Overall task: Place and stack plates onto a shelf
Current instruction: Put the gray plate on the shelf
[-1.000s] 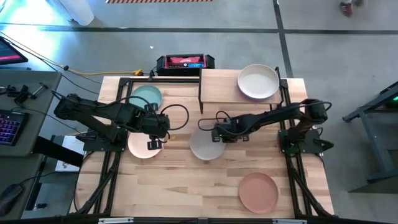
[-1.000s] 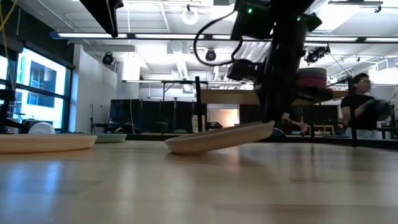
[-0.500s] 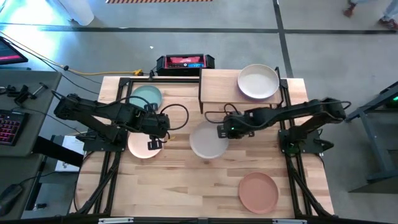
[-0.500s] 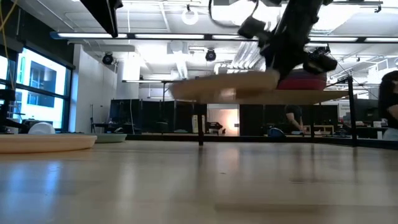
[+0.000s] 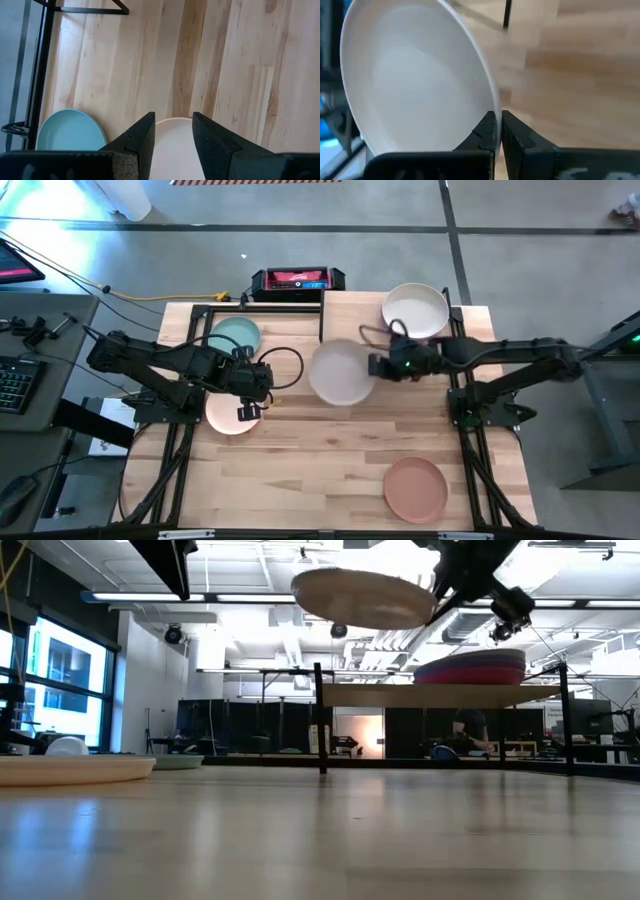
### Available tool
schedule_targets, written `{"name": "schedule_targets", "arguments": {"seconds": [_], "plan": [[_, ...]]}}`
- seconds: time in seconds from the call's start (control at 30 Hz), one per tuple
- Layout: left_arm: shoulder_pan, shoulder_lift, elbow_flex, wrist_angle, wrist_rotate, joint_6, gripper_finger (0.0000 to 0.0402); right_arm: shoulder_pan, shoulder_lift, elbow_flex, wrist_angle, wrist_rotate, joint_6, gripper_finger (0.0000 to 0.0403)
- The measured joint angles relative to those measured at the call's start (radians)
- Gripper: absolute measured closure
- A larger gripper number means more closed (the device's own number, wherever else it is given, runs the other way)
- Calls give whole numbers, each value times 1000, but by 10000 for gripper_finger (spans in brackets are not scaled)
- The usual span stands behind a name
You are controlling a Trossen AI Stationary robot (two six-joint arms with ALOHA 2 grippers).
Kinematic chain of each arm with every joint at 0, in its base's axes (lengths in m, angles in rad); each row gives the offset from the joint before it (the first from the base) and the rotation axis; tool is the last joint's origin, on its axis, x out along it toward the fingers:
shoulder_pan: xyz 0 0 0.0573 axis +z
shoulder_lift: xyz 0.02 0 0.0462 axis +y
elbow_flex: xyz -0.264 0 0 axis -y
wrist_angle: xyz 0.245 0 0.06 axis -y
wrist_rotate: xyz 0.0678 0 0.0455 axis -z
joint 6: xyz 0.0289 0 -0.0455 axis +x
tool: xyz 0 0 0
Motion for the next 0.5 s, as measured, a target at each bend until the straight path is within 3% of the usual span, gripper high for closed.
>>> {"name": "schedule_targets", "arguments": {"seconds": [0.5], "plan": [[0, 0, 0, 0, 0, -6, 282, -310, -10, 0, 88, 35, -156, 403]]}}
